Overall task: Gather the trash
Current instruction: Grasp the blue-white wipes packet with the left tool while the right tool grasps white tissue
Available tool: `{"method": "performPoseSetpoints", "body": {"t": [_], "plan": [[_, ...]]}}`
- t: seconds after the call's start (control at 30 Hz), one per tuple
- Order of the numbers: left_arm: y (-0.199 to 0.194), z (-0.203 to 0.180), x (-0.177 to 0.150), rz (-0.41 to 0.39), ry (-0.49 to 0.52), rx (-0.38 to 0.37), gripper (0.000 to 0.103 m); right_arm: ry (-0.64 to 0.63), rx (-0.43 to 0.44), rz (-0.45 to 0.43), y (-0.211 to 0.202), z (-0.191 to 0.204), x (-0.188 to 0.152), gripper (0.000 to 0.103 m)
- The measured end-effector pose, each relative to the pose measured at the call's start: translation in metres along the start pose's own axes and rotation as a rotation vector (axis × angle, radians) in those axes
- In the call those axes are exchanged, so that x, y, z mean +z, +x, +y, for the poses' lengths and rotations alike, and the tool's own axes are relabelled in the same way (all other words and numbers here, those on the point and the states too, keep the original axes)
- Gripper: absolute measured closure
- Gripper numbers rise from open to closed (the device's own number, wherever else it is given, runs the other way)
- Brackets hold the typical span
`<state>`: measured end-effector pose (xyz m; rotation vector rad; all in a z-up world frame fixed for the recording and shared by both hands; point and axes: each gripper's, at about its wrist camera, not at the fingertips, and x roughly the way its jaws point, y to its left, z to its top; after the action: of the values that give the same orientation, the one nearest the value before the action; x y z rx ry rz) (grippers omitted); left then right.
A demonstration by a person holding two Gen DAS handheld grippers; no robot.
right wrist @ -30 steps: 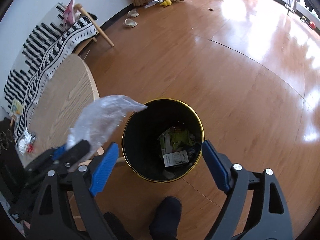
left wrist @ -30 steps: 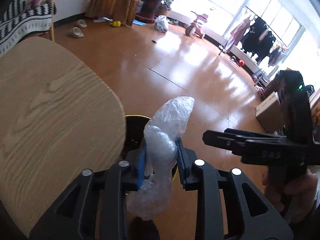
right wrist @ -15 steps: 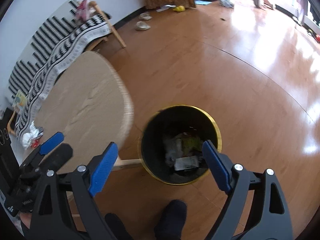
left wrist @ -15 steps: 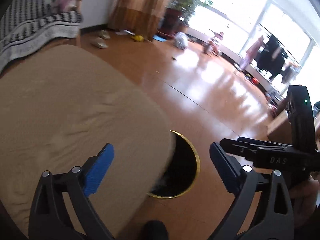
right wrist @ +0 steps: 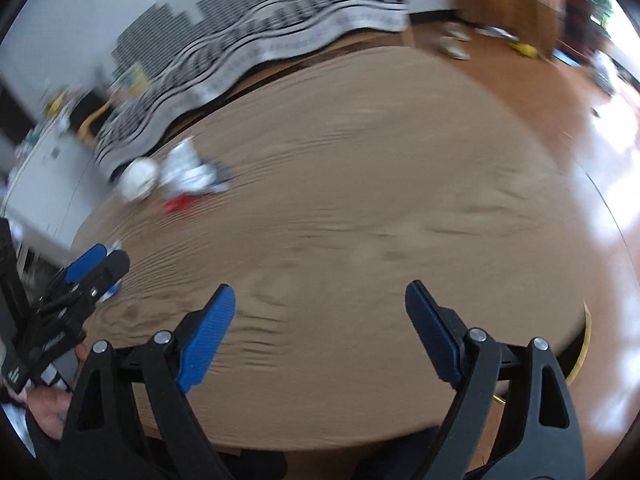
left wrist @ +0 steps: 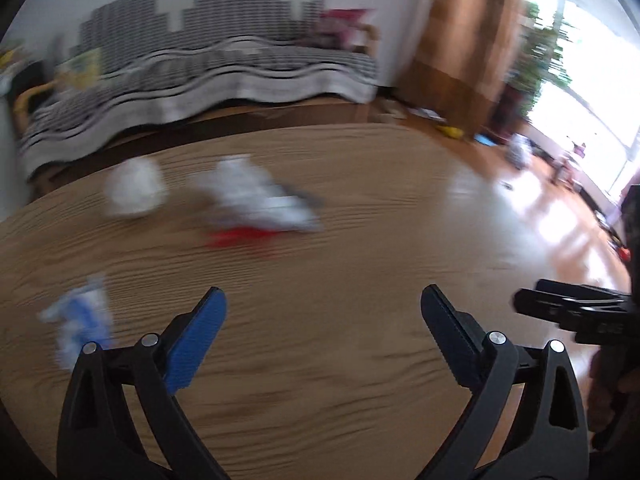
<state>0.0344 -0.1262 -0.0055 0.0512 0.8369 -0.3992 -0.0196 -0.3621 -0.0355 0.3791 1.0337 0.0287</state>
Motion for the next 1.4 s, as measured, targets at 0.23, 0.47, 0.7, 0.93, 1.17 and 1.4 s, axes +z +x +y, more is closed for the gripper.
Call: {"method": "performPoseSetpoints", "body": {"t": [0.23,0.47,0.7,0.93,1.17,1.4], "plan": [[-0.015,0.121,-0.022,0.015,-0.100,0.166,0.008,-0.125,0.059,0.036,0.043,0.097,0.018,0.019],[-0.012,0.181,-0.038,0.046,-0.166,0.202,0.008,-0.156,0.061,0.043,0.077,0.139,0.047,0.019],[-0.005,0.195,-0.043,0.059,-0.163,0.195,0.008,-0.173,0.069,0.042,0.105,0.162,0.075,0.019],[0.015,0.196,-0.041,0.099,-0.183,0.178,0.008,-0.179,0.052,0.046,0.127,0.172,0.100,0.019],[0.027,0.193,-0.043,0.117,-0.177,0.196,0.018,-0.167,0.038,0.080,0.155,0.170,0.119,0.019],[0.025,0.191,-0.041,0.111,-0.187,0.195,0.060,-0.190,0.041,0.099,0.171,0.180,0.124,0.022]]}}
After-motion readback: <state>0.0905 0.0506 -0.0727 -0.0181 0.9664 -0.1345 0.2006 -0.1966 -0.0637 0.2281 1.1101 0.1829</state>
